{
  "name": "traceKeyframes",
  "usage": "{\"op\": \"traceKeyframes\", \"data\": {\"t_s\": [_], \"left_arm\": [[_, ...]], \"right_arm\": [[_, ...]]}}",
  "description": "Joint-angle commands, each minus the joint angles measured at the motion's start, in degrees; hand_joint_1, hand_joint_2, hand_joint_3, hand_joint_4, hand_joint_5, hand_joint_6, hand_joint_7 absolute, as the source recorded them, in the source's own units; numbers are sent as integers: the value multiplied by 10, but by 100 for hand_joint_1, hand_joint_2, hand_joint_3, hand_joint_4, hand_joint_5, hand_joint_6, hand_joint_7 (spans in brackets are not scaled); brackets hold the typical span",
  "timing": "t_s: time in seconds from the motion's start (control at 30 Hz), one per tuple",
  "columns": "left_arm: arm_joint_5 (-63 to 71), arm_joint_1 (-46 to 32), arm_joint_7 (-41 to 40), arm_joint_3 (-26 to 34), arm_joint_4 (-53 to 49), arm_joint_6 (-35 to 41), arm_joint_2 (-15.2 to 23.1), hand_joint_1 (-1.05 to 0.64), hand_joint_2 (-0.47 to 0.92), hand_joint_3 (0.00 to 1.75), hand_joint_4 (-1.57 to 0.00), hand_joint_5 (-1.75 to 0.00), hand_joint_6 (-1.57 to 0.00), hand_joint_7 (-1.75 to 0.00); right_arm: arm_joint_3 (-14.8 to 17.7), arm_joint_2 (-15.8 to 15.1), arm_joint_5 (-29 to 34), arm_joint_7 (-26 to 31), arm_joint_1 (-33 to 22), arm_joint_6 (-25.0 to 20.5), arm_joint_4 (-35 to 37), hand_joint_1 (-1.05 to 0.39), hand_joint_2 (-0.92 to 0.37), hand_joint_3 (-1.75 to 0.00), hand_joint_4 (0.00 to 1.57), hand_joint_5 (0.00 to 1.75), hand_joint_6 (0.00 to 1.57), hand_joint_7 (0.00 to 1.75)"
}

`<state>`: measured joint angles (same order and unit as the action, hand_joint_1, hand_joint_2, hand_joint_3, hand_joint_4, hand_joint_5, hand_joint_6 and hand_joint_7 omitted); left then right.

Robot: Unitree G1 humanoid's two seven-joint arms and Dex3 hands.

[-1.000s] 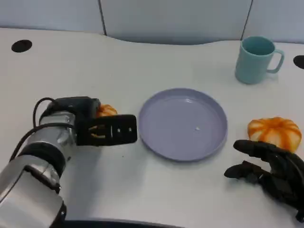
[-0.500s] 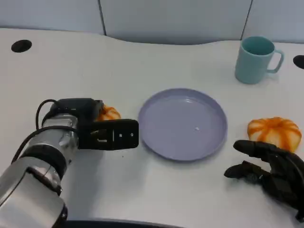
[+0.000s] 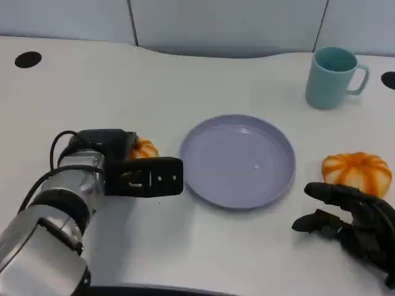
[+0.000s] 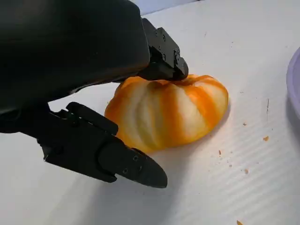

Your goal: Grasp the bread from the table and place it into the plate.

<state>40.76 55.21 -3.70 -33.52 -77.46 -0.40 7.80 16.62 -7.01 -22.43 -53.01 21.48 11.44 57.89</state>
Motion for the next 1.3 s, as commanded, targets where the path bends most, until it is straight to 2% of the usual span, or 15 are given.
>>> {"op": "traceKeyframes", "data": {"t_s": [0.03, 0.37, 0.4, 0.43, 0.47, 0.5, 0.53, 0.57, 0.6, 0.67, 0.77, 0.8, 0.87, 1.07, 1.3], "left_arm": [[4, -3, -11, -1, -4, 1, 3, -56, 75, 0, -20, -13, -31, 0], [4, -3, -11, -1, -5, 1, 3, -56, 75, 0, -20, -12, -31, 0], [17, -10, -38, -12, -6, 8, -1, -56, 75, 0, -20, -12, -31, 0], [26, -16, -58, -21, -7, 13, -3, -49, 80, 2, -37, -22, -48, -9], [31, -21, -74, -24, -9, 14, -5, -45, 83, 3, -46, -28, -57, -13], [30, -25, -87, -23, -9, 13, -8, -35, 88, 2, -69, -78, -80, -18], [28, -27, -92, -20, -10, 12, -9, -33, 90, 3, -74, -107, -90, -19], [26, -29, -96, -18, -10, 11, -9, -31, 91, 3, -77, -126, -96, -20], [26, -29, -95, -18, -11, 13, -11, -31, 92, 3, -78, -133, -98, -20], [26, -28, -93, -19, -12, 16, -12, -30, 92, 14, -74, -148, -90, -14], [26, -31, -102, -19, -12, 11, -10, -29, 92, 19, -74, -151, -91, -14], [25, -32, -102, -19, -12, 9, -9, -31, 92, 25, -72, -135, -92, -17], [24, -33, -100, -18, -12, 7, -8, -32, 92, 29, -72, -125, -93, -20], [15, -35, -104, -7, -11, -8, -2, -35, 92, 31, -74, -126, -93, -20], [11, -37, -118, 1, -9, -32, 4, -34, 92, 20, -79, -114, -96, -20]], "right_arm": [[3, -5, 3, 3, -19, -8, 11, -37, -92, -2, 82, 80, 105, 4], [4, -5, 3, 3, -19, -8, 11, -37, -92, -2, 83, 78, 105, 3], [4, -4, 3, 2, -23, -6, 4, -37, -92, -2, 83, 78, 105, 3], [3, -3, 2, 1, -26, -5, -1, -37, -92, -3, 83, 78, 105, 3], [3, -1, 0, -3, -29, -6, -6, -37, -92, -3, 82, 78, 105, 3], [2, -1, 1, 0, -32, -9, -13, -37, -92, -3, 81, 78, 104, 3], [0, -1, 2, 3, -34, -13, -18, -36, -92, -4, 81, 78, 105, 3], [-1, -1, 3, 5, -36, -15, -22, -36, -92, -4, 81, 78, 105, 3], [0, 0, 0, 3, -38, -18, -25, -35, -92, -5, 81, 78, 105, 3], [1, 1, -4, -1, -40, -21, -29, -34, -92, -5, 81, 79, 105, 2], [1, -1, -4, -4, -38, -18, -24, -35, -92, -5, 80, 79, 104, 2], [0, -1, -3, -3, -37, -16, -21, -37, -92, -4, 80, 79, 104, 2], [0, -2, -2, -2, -37, -14, -19, -39, -92, -3, 79, 79, 104, 2], [-3, -1, -1, 4, -40, -24, -32, -37, -92, -3, 79, 81, 104, 2], [-7, -1, 3, 9, -39, -13, -28, -38, -92, -4, 77, 82, 104, 1]]}}
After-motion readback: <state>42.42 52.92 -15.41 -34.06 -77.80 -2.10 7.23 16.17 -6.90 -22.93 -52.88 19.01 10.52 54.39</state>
